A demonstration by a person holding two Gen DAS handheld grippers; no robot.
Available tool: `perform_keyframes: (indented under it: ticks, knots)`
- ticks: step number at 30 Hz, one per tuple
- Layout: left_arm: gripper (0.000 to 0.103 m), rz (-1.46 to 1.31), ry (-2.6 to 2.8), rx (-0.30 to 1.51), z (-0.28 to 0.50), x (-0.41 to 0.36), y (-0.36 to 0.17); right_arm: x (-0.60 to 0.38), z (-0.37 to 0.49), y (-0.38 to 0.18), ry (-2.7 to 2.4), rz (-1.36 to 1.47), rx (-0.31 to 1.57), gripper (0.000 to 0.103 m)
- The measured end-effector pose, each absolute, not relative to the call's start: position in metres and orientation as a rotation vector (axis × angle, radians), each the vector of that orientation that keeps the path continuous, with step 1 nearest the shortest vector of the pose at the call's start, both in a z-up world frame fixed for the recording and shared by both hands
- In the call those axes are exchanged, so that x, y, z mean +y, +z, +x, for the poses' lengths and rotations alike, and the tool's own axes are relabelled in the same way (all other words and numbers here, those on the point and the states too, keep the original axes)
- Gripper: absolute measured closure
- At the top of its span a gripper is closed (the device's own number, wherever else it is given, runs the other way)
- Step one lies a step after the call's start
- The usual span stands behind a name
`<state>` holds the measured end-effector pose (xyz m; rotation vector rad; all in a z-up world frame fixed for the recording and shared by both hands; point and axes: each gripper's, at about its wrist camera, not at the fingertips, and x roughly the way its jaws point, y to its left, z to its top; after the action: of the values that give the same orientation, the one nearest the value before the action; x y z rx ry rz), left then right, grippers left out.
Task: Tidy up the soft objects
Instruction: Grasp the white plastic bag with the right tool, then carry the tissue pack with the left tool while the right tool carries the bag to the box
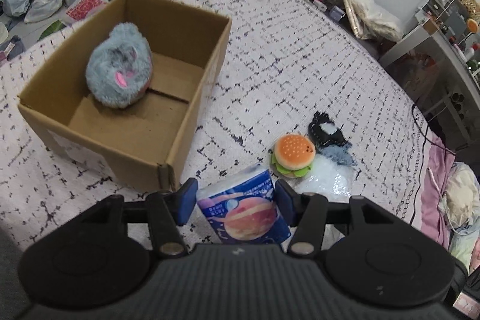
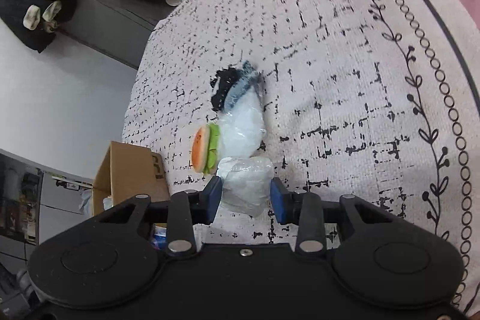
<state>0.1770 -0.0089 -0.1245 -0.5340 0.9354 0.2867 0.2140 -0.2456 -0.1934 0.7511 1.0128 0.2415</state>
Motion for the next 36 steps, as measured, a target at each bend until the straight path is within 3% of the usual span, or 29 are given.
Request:
perform_keyframes:
  ticks: [36]
  knots:
    - [0.048,-0.402,0.190,0.749,0.144,0.056,-0.033,-0.209,0.166,-0.100,0.402,0.484,0.768,0.068]
